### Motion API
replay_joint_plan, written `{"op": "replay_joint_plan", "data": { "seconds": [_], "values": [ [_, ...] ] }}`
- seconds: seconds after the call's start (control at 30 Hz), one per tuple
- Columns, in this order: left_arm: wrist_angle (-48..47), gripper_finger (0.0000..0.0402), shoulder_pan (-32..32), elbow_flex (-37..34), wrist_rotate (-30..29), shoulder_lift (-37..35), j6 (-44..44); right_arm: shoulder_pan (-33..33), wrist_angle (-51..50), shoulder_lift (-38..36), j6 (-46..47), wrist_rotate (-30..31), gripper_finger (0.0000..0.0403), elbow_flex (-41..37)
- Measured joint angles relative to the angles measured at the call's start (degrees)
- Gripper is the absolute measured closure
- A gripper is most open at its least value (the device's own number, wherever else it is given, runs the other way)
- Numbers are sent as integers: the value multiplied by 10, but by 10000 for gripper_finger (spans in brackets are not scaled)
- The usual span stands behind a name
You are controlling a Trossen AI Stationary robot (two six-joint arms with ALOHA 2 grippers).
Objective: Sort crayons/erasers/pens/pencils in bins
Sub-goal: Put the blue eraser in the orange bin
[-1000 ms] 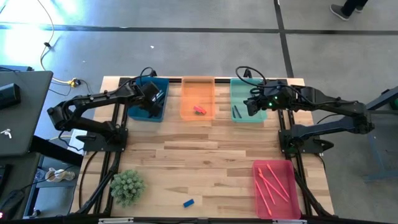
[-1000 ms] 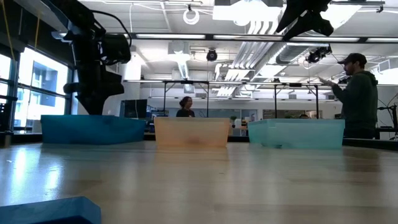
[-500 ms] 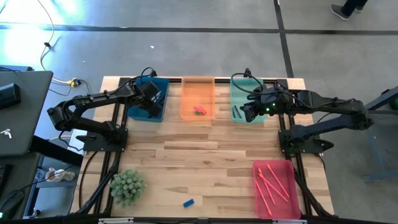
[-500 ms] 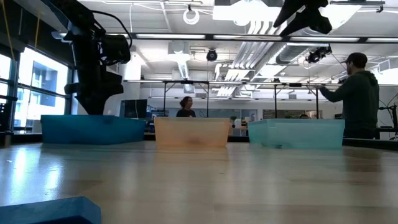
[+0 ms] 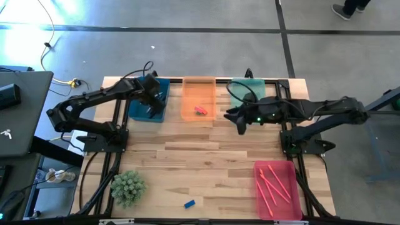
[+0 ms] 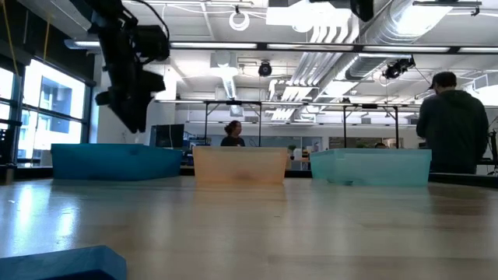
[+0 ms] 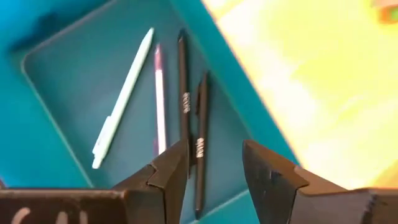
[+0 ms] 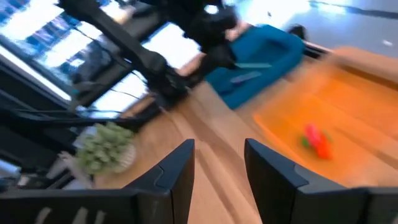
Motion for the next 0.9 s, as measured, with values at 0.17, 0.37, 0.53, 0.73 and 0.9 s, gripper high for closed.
{"op": "replay_joint_plan", "data": {
  "seconds": [0.17, 0.37, 0.53, 0.73, 0.9],
  "values": [
    [-37, 263, -7, 62, 26, -12, 26, 31, 67, 27, -14, 0, 270, 0],
    [-47, 263, -42, 107, 108, -50, 18, 71, 159, 68, -15, 8, 270, 0],
    [-53, 265, -111, 107, 144, -85, -9, 103, 193, 97, -15, 44, 270, 10],
    [-53, 268, -211, 107, 136, -110, -45, 139, 153, 156, -55, 86, 270, 104],
    [-68, 268, -283, 107, 97, -112, -74, 148, -4, 221, -67, 100, 270, 222]
  ]
}}
